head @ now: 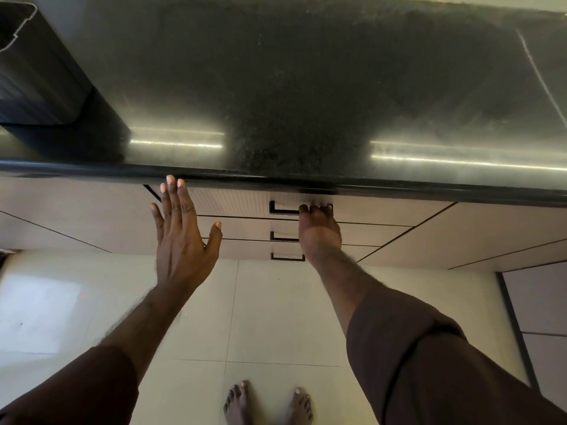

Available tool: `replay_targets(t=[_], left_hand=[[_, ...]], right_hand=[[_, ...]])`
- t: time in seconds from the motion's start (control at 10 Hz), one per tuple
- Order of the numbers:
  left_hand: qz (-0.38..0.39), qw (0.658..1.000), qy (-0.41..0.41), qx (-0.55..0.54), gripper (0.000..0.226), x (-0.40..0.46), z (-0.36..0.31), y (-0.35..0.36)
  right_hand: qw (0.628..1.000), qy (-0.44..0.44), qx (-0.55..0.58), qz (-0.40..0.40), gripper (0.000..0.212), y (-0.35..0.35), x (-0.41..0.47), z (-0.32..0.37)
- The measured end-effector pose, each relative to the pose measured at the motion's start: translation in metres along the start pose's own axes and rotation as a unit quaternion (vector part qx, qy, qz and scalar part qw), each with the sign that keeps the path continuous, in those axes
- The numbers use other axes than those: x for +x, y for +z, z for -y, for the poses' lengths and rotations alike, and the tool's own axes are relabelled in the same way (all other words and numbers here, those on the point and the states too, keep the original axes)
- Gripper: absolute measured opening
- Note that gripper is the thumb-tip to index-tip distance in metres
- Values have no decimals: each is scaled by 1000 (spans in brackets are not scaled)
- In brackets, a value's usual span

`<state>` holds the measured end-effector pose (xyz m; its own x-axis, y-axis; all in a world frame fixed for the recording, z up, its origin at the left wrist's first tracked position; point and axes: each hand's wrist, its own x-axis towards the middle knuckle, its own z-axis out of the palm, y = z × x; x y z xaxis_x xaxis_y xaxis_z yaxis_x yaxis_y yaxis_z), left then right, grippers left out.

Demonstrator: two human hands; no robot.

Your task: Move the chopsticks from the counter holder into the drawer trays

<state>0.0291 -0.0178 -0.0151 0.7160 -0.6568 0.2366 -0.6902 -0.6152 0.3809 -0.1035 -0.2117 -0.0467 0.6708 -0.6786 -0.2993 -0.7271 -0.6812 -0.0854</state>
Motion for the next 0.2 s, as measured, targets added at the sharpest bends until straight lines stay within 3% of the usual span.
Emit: replay_targets(t=[0.2], left_hand=[[10,999,40,-10,84,-15,-22,-11]], right_hand=[[988,-48,47,-140,37,-6,-34,4]])
